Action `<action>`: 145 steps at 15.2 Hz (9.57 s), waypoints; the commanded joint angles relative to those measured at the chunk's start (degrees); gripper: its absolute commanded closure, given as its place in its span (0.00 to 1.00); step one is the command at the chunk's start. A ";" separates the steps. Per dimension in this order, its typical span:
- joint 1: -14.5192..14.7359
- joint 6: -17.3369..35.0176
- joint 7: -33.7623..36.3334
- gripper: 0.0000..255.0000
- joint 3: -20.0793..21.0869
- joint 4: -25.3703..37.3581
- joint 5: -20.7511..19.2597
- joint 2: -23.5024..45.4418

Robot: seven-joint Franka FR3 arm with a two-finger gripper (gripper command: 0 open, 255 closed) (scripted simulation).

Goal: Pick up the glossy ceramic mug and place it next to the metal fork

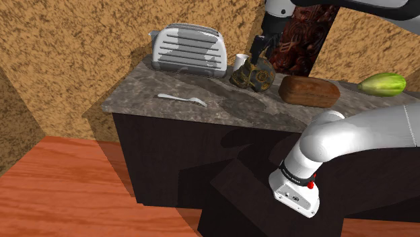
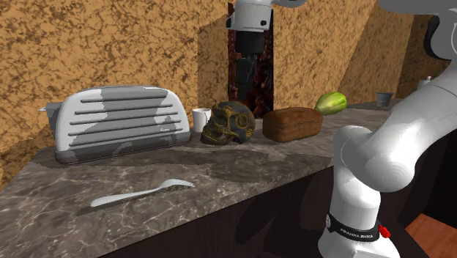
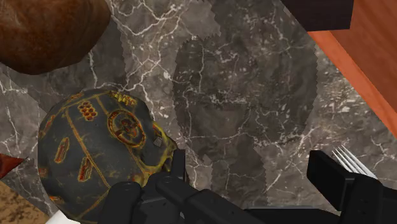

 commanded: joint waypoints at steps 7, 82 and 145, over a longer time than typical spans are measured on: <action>-1.57 5.96 -6.69 0.00 -7.37 2.80 -1.88 7.71; -14.37 -3.21 -39.80 1.00 -29.65 66.27 23.69 67.64; 26.65 9.71 16.61 1.00 -11.39 60.62 12.09 68.93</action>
